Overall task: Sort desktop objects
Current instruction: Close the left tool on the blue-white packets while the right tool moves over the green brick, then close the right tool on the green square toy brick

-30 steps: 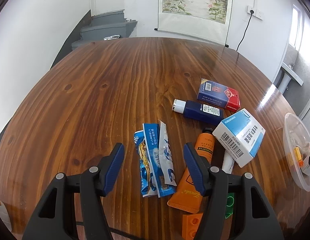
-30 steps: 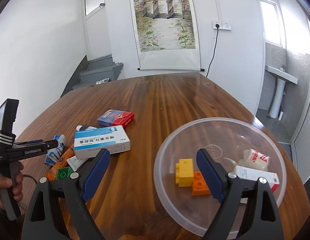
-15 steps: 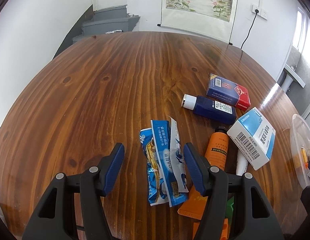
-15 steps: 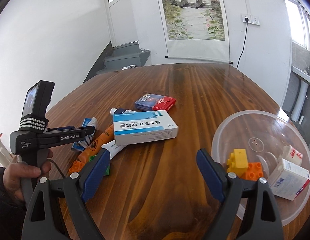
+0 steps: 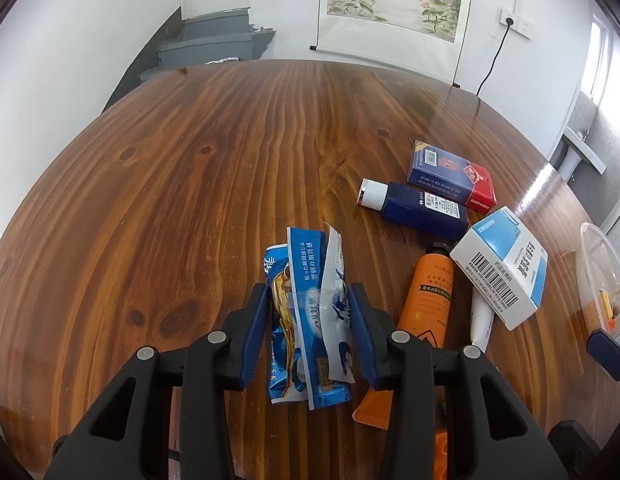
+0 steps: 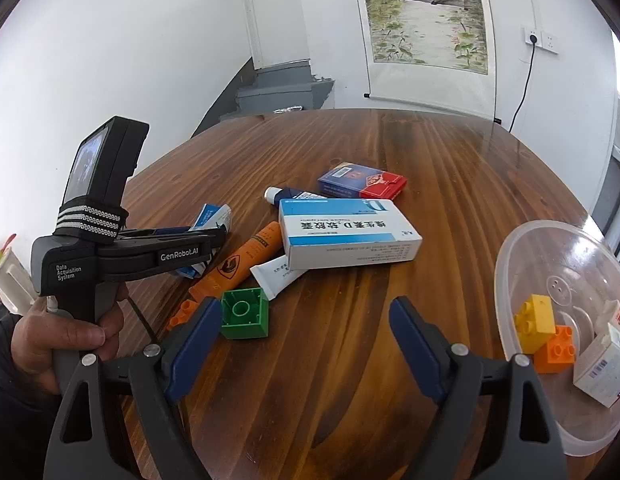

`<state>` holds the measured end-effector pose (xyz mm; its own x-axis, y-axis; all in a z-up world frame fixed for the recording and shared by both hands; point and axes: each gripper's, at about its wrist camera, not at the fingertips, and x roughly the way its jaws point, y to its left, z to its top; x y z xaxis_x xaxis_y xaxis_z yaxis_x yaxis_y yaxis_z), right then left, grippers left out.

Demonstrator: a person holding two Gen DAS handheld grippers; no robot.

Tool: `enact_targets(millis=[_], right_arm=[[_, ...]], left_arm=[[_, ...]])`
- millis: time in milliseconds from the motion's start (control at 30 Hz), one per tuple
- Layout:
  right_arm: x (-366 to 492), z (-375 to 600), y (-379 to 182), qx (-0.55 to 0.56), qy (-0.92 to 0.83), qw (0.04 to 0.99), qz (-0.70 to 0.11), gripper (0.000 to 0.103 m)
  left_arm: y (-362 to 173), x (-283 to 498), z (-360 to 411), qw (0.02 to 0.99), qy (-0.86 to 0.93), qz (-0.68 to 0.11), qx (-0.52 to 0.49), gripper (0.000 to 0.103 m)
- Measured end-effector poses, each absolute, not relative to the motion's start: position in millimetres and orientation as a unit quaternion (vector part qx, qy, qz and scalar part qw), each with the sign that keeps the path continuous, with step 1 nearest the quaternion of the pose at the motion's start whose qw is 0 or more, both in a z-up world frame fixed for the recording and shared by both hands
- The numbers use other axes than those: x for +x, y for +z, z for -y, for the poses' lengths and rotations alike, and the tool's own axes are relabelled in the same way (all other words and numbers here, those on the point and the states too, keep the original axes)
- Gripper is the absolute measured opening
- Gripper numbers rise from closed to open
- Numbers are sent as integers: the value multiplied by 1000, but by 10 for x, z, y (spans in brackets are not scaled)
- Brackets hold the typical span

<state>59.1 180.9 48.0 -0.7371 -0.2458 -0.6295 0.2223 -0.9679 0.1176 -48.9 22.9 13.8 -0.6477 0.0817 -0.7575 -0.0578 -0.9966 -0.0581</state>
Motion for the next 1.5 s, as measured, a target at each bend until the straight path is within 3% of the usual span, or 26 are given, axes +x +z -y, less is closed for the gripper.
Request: enact_targets(millis=[233, 400, 1500], right_arm=[[472, -1605, 384, 365, -919, 148, -3, 66], [398, -1573, 291, 383, -912, 149, -2, 60], [258, -1439, 161, 422, -892, 163, 16, 55]], left_arm=[[160, -448, -178, 37, 907, 27, -420, 42], [278, -361, -176, 38, 916, 28, -399, 42], [434, -178, -250, 61, 924, 36, -376, 42]])
